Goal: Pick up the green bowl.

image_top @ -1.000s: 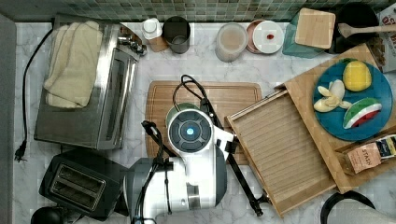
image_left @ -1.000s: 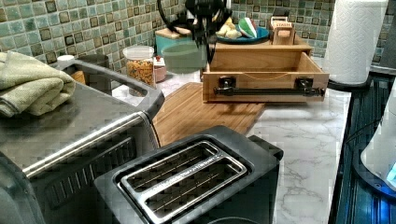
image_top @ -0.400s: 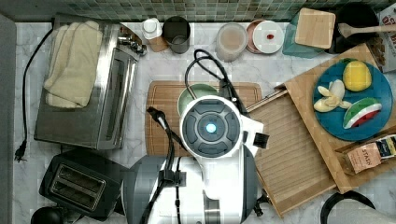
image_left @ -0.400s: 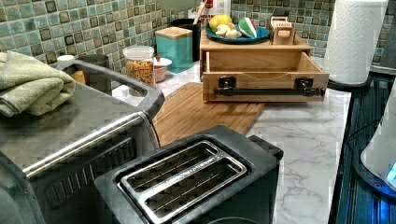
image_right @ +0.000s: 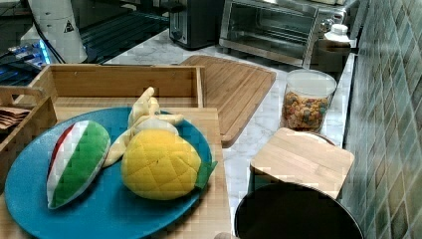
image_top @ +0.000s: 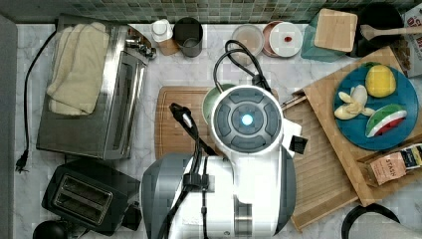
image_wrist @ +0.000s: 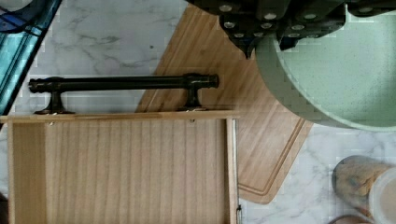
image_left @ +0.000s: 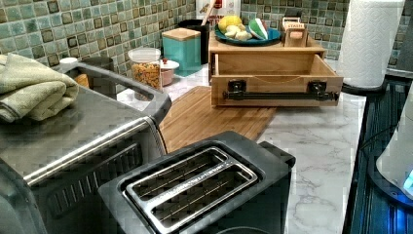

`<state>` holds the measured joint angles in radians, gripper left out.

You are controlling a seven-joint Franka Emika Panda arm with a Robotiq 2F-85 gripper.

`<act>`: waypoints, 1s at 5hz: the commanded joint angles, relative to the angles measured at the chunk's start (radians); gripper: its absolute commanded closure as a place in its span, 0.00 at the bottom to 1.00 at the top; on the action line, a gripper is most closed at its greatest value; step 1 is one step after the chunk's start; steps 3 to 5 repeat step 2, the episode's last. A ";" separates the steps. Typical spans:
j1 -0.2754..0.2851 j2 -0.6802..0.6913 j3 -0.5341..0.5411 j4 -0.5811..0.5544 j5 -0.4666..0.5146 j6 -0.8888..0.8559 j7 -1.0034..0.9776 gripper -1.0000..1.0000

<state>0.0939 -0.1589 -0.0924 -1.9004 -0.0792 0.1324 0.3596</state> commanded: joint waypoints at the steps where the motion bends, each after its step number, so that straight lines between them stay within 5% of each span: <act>1: -0.002 0.007 -0.023 0.096 -0.007 0.011 -0.056 1.00; 5: -0.004 0.008 -0.021 0.096 -0.006 0.011 -0.056 1.00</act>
